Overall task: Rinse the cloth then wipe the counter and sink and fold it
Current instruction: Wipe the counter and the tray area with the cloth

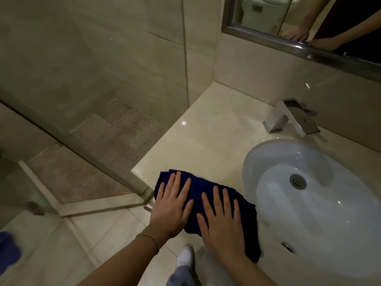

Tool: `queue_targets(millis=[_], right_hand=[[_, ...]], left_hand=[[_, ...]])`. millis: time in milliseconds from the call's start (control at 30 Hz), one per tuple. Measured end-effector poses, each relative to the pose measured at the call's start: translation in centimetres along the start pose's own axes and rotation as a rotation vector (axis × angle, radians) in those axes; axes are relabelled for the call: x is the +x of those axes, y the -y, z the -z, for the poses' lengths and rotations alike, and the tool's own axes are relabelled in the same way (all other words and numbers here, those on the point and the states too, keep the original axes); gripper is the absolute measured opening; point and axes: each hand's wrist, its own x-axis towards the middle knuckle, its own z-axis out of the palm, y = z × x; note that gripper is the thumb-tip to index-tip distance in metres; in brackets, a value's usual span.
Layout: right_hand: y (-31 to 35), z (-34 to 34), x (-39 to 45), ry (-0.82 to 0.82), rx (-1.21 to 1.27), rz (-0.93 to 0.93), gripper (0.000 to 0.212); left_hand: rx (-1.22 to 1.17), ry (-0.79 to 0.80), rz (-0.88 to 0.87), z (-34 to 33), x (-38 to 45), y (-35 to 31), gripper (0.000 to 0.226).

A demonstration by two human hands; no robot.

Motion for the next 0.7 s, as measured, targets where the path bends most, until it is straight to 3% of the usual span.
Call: queue_targets(millis=[333, 700], right_hand=[[4.6, 0.0, 5.9, 0.035, -0.019, 0.155, 0.064], [3.6, 1.2, 12.3, -0.001, -0.035, 0.193, 0.058]], left_hand=[[-0.036, -0.031, 0.129, 0.5, 2.0, 5.7, 0.067], [-0.054, 0.006, 0.099, 3.1, 8.6, 6.2, 0.070]])
